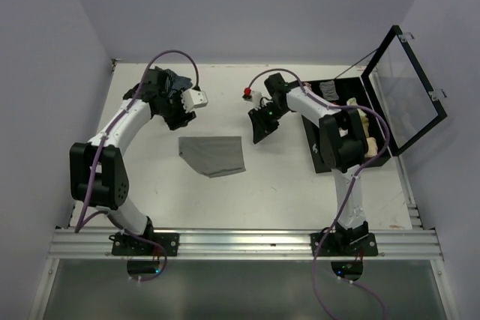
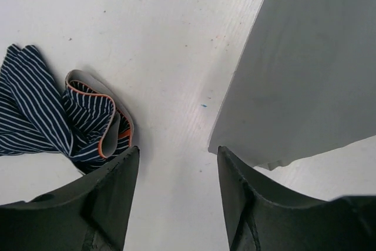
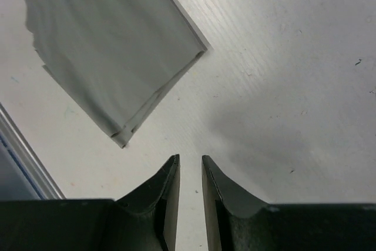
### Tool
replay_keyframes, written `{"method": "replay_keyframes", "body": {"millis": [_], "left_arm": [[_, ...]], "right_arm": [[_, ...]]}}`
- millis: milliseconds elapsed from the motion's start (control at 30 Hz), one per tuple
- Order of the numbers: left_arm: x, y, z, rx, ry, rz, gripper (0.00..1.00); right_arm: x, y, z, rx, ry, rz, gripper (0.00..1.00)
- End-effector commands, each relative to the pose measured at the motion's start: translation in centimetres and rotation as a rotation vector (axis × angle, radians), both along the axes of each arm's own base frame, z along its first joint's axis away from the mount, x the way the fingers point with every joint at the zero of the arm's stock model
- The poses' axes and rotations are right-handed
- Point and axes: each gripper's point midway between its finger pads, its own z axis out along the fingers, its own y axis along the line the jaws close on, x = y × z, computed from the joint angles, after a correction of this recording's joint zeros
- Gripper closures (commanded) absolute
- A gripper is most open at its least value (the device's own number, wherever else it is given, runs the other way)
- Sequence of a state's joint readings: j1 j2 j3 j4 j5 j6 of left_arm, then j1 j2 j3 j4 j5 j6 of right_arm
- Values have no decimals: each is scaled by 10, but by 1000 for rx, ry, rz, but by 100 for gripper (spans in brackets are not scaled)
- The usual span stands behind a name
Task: Roll the underwear
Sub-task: Fold the underwear
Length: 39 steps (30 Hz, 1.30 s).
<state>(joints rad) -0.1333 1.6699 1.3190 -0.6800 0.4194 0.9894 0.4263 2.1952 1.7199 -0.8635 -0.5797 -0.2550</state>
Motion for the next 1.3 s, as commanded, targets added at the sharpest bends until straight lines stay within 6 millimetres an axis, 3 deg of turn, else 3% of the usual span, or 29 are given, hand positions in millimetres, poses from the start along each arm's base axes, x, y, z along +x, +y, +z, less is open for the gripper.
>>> {"method": "replay_keyframes", "body": {"millis": [0,67,133,167,200,267,300,367,467,700,967,1267], "left_arm": [[-15,-15,3,-110,22,23,41],[-19,-24,11,-151,-11,31,44],[-42,-41,8,-127,-36,-23,49],[-54,-60,16,-127,-80,-80,50],[-70,-66,1,-113,-54,-103,51],[-89,-78,-2,-108,-59,-137,53],[-108,-88,-17,-91,-28,-174,53],[-127,-97,-24,-90,-4,-207,54],[-151,-97,-46,-56,39,-222,52],[-166,-110,-63,-50,69,-258,46],[-171,-121,-87,-18,81,-264,47],[-158,-116,-83,15,16,-243,46]], "right_arm": [[9,25,57,152,-71,-24,74],[1,38,66,218,-43,3,76],[-6,53,68,244,-35,30,78],[-10,59,68,261,-26,44,78],[-14,69,69,275,-19,52,78],[-19,79,66,309,21,56,79],[-20,87,66,325,39,47,80],[-24,94,63,351,78,47,81],[-31,104,53,366,97,60,83],[-67,94,10,292,204,93,88],[-74,79,-13,216,196,118,90],[-76,68,-25,155,183,142,91]]}}
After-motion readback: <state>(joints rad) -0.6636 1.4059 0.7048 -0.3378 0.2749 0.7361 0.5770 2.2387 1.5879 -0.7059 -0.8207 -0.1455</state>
